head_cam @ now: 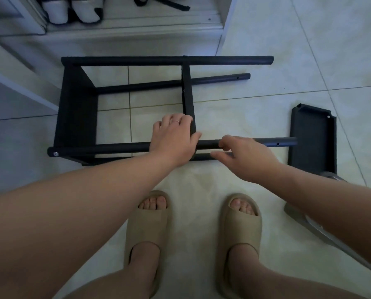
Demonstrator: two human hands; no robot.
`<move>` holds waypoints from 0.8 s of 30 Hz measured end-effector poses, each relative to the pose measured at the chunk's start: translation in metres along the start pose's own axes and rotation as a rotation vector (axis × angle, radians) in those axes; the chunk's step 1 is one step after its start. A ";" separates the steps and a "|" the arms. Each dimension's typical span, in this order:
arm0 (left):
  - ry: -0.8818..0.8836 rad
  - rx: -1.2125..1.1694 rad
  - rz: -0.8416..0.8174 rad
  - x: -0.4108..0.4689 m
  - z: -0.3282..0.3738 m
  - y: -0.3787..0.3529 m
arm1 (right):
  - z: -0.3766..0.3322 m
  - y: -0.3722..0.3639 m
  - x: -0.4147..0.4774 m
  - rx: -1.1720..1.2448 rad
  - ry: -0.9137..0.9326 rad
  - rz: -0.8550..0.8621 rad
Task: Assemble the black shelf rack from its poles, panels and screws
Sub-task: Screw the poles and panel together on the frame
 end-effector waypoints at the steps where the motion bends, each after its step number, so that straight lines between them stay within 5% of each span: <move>1: -0.055 0.050 -0.014 -0.003 0.014 0.001 | 0.011 0.004 -0.011 0.007 0.005 0.001; 14: -0.785 0.417 -0.168 -0.043 0.241 -0.063 | 0.264 0.006 -0.175 -0.310 -0.333 -0.041; 19: -0.833 0.359 -0.307 -0.066 0.293 -0.120 | 0.330 -0.024 -0.210 -0.278 -0.428 -0.094; 24: -0.714 0.250 -0.466 -0.074 0.304 -0.168 | 0.342 -0.049 -0.214 -0.257 -0.324 -0.093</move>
Point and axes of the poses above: each hand's wrist, its own x-axis towards the middle knuckle, its own y-axis out of the back of the hand, z = x × y, the point moved 10 cm from there along x, towards the middle knuckle, and after that the axes turned 1 degree about -y, right-handed, at the moved point
